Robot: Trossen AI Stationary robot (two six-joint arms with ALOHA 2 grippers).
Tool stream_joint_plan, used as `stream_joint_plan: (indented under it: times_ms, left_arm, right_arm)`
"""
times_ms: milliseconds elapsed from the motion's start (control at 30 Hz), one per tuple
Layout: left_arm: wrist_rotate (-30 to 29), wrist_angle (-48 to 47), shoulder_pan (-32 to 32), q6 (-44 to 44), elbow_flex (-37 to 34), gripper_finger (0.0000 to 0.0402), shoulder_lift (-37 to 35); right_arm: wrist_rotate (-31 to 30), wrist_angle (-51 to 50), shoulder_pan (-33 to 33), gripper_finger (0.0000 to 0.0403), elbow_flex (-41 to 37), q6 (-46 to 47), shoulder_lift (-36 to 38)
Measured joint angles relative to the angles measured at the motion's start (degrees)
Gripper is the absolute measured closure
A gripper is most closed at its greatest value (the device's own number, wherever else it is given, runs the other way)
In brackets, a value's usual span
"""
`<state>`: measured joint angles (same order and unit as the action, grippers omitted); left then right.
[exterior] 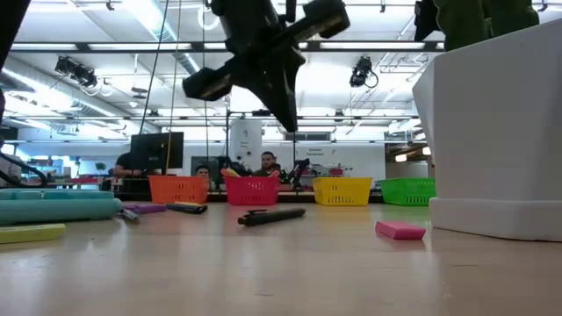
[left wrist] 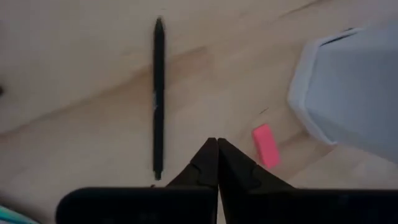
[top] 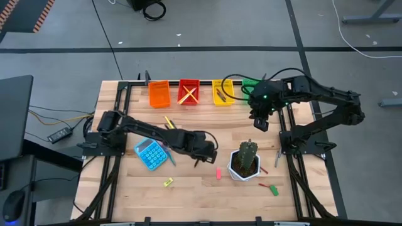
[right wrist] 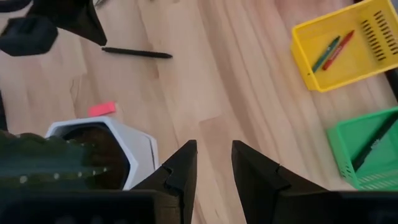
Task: Sort crayons/erasers/pens/pencils in bins
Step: Put the bottom black pen into the green bin
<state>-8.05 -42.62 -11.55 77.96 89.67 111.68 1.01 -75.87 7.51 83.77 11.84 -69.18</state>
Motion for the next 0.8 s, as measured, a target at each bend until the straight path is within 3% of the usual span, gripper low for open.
stream_joint_plan:
  times_ms: [133,467,800]
  left_arm:
    - [1.4,-0.4,1.3,-2.6,0.0,0.0388,0.0]
    - [2.7,-8.9,-0.5,-3.7,-0.2,0.0307,2.8]
    - [3.9,-7.6,-3.2,-1.0,-0.2,0.0268,8.5]
  right_arm:
    - [-0.1,-0.4,0.5,0.0295,0.0,1.1,0.7]
    - [0.5,-0.8,0.6,0.0295,0.0,3.4,1.9]
    - [0.7,-0.9,0.6,0.0295,0.0,3.2,2.3]
